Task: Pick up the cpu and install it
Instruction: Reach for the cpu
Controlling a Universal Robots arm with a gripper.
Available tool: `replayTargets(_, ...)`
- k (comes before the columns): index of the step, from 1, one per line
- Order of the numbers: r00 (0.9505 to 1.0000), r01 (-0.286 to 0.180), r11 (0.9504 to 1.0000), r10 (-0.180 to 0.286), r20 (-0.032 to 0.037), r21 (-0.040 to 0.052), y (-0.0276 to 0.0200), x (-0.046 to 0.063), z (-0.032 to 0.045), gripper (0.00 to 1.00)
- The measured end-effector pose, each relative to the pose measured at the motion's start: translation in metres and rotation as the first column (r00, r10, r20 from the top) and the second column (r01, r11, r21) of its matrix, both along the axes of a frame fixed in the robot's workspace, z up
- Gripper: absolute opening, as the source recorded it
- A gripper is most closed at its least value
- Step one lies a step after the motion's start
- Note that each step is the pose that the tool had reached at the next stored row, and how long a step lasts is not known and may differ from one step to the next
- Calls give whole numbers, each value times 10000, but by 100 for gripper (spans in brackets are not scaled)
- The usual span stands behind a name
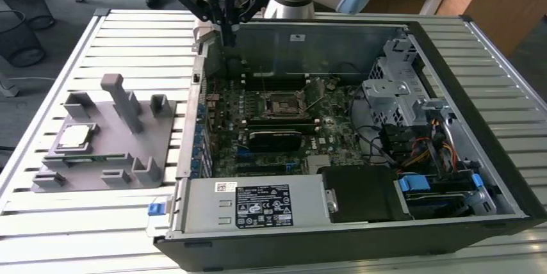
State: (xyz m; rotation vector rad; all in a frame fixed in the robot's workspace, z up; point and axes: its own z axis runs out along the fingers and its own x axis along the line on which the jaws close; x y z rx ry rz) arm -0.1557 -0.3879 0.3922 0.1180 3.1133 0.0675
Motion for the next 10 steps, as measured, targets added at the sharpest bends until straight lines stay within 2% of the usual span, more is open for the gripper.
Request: replayTargets(10, 10000, 0, 10000, 0, 0, 1, 14, -43, -4, 11)
